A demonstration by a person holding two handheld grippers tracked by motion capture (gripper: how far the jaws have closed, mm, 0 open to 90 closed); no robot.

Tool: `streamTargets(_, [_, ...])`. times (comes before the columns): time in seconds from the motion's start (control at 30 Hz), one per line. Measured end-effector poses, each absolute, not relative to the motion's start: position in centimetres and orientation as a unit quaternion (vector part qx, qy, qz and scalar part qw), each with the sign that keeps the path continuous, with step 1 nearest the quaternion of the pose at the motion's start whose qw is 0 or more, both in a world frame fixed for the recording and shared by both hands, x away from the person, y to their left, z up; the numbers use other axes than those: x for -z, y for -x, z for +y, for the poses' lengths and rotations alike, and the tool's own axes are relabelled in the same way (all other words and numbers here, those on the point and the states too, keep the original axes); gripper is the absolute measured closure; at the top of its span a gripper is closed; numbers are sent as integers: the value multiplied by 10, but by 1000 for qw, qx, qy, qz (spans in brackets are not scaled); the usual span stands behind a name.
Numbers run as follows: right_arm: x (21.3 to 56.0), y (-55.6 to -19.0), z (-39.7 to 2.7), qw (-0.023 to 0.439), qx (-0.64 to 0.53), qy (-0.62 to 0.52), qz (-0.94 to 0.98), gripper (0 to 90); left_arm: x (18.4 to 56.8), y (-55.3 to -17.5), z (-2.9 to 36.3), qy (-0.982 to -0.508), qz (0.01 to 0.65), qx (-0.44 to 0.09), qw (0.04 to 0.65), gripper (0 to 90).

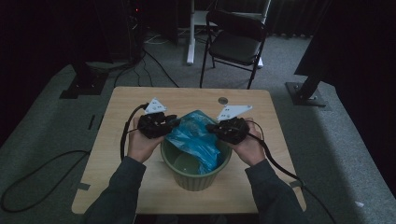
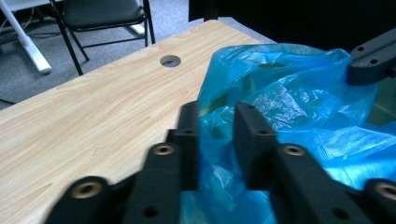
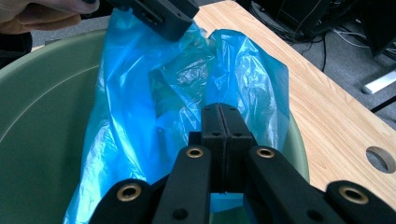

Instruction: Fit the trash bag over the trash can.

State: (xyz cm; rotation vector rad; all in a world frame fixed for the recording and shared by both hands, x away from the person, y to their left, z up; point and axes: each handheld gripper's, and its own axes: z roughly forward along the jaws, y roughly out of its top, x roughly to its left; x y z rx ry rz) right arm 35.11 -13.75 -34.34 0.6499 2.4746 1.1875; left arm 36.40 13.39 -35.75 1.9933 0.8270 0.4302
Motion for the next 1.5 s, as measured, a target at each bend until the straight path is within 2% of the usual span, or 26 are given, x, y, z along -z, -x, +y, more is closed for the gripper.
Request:
streamTargets(0.03, [343, -351, -138, 160, -415, -228, 866, 900, 357, -360, 135, -809, 329, -180, 454, 797])
streamTargets(0.1, [345, -350, -140, 161, -414, -229, 866, 900, 358, -355, 135, -809, 323, -185, 455, 854])
streamTargets(0.47, [346, -336, -144, 167, -410, -219, 869, 900, 364, -318, 140, -806, 294, -201, 472, 885])
streamTargets(0.9, [356, -311, -167, 165, -420, -225, 864, 900, 373, -265, 146, -805, 268, -195, 492, 891])
streamTargets(1.5, [365, -292, -170, 153, -421, -216, 867, 900, 387, -229, 154, -789, 275, -177, 521, 866])
